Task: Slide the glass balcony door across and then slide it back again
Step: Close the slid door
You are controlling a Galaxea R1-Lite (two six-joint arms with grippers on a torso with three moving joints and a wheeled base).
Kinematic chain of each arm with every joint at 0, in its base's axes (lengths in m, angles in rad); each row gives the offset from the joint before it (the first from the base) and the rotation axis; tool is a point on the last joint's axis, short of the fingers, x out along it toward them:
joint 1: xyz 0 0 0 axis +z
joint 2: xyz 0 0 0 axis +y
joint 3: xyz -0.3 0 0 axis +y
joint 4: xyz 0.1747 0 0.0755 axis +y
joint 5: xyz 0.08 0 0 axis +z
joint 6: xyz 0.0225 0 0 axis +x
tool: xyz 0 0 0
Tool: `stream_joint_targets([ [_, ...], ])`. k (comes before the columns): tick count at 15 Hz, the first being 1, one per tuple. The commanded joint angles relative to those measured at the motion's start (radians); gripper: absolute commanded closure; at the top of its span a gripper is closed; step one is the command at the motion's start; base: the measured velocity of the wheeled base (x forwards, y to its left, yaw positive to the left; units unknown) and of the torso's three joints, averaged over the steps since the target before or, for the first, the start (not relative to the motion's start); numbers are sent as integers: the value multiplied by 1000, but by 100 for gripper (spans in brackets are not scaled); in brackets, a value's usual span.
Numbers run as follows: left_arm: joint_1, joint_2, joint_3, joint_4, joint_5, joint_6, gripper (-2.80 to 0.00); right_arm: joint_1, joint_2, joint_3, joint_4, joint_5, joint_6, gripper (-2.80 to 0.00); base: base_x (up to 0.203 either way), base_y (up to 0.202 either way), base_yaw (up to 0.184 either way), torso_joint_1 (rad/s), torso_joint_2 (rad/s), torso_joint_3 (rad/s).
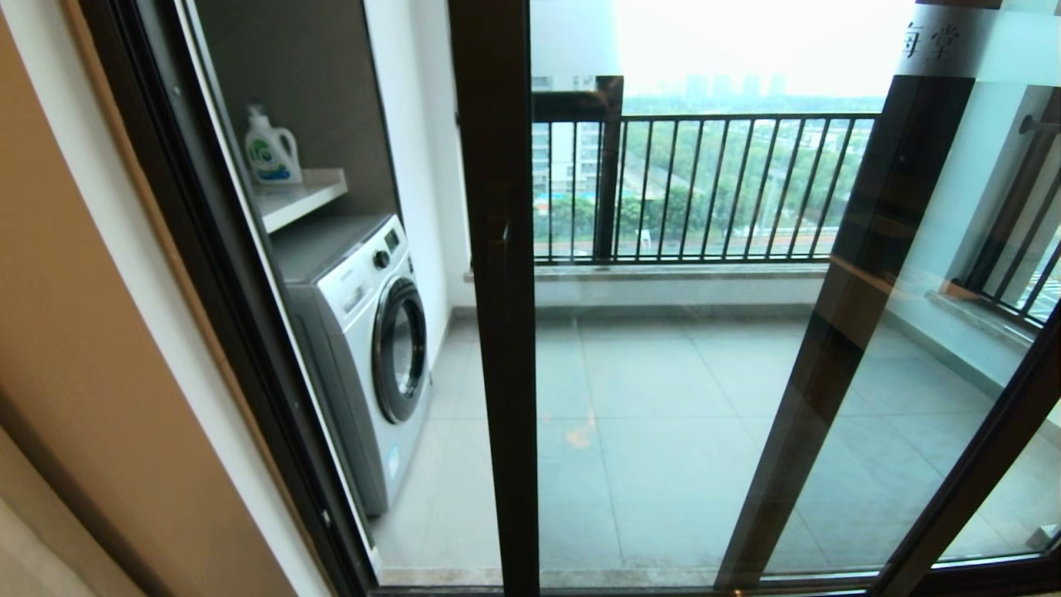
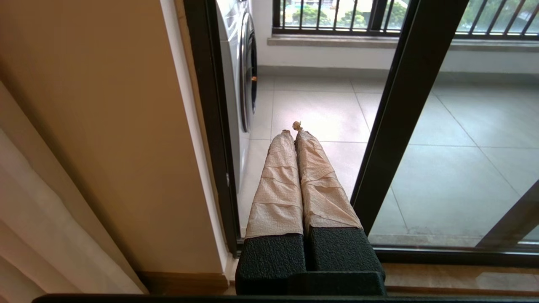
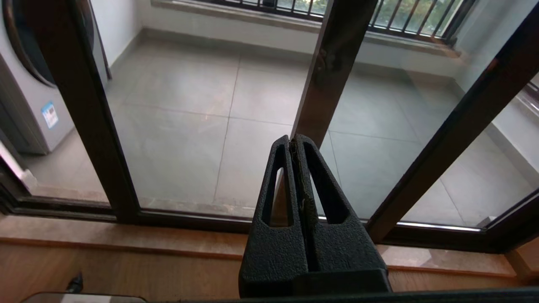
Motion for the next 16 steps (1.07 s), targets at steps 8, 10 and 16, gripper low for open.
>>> stream_joint_targets([
  [8,0,1,1,0,0,0,0,1,0,285,-401,25,38,0,0,0,0,0,0,0],
  [10,0,1,-1,0,0,0,0,1,0,280,-367,7,112,0,0,0,0,0,0,0],
  [16,0,1,-1,0,0,0,0,1,0,280,-374,-28,184,0,0,0,0,0,0,0],
])
